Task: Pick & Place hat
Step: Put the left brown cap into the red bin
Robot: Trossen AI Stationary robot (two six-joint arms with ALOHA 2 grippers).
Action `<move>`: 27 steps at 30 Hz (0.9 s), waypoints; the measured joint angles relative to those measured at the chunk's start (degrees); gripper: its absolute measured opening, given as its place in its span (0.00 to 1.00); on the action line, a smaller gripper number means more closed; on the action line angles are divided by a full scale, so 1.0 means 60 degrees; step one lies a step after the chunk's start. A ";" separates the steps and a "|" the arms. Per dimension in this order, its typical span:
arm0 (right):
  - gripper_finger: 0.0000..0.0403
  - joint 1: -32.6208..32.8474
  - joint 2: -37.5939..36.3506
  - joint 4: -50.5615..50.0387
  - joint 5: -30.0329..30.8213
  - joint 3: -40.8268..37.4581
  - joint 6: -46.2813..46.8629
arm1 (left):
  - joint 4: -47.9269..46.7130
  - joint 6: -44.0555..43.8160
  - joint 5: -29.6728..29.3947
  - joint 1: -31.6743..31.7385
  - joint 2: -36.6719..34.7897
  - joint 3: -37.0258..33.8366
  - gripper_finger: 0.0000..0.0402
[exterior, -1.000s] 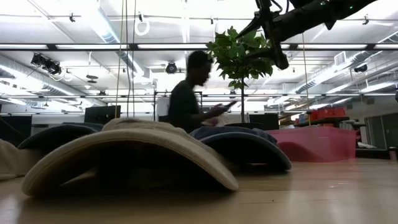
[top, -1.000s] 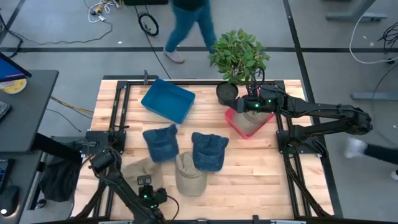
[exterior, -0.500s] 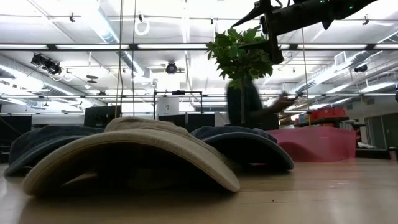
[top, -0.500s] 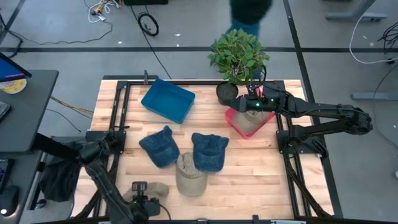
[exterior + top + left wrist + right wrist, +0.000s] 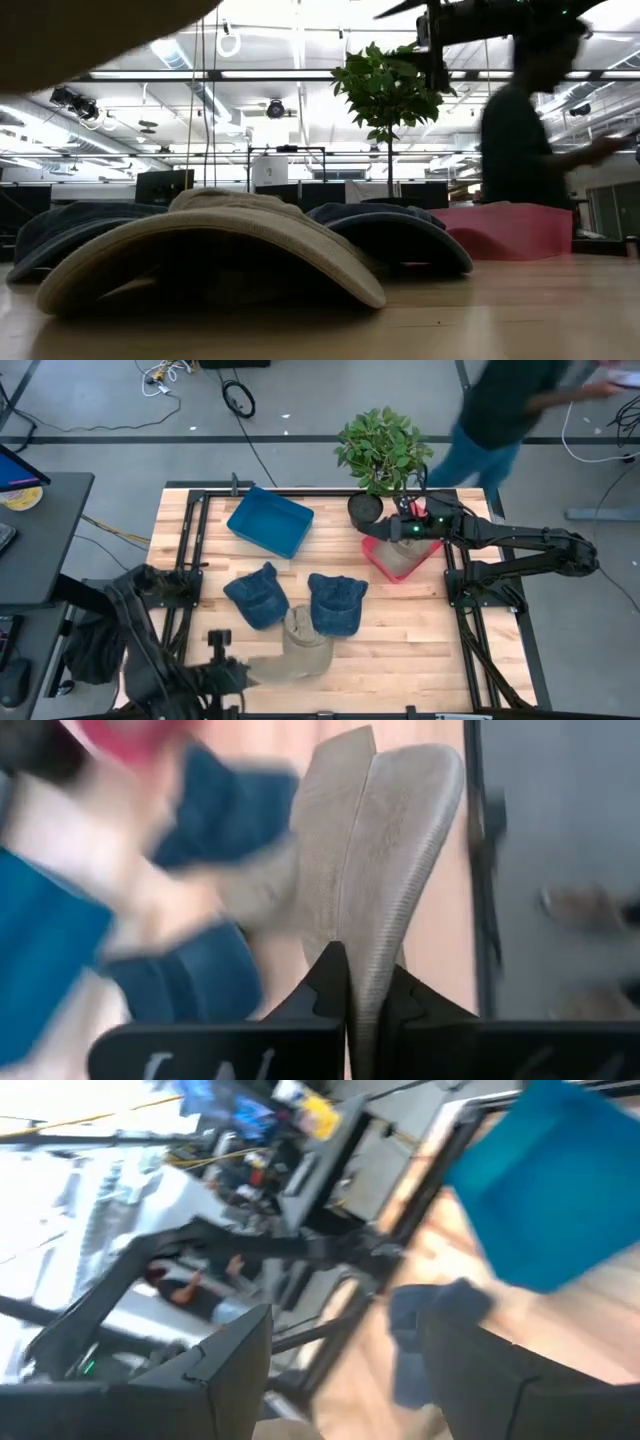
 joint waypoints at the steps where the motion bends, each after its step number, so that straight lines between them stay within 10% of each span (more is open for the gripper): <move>1: 0.62 0.0001 0.0000 0.0225 -0.0124 0.0000 0.0047 | 0.0006 0.0157 -0.0459 0.0079 -0.0109 0.0159 0.03; 7: 0.62 0.0004 0.0000 0.2299 -0.0536 -0.0004 0.0882 | 0.0001 0.1945 -0.2892 0.0581 -0.0782 0.0912 0.03; 27: 0.62 0.0604 0.0006 0.2766 -0.1551 -0.0002 0.4482 | 0.0646 1.7267 -0.5105 0.3311 -0.1350 0.1378 0.03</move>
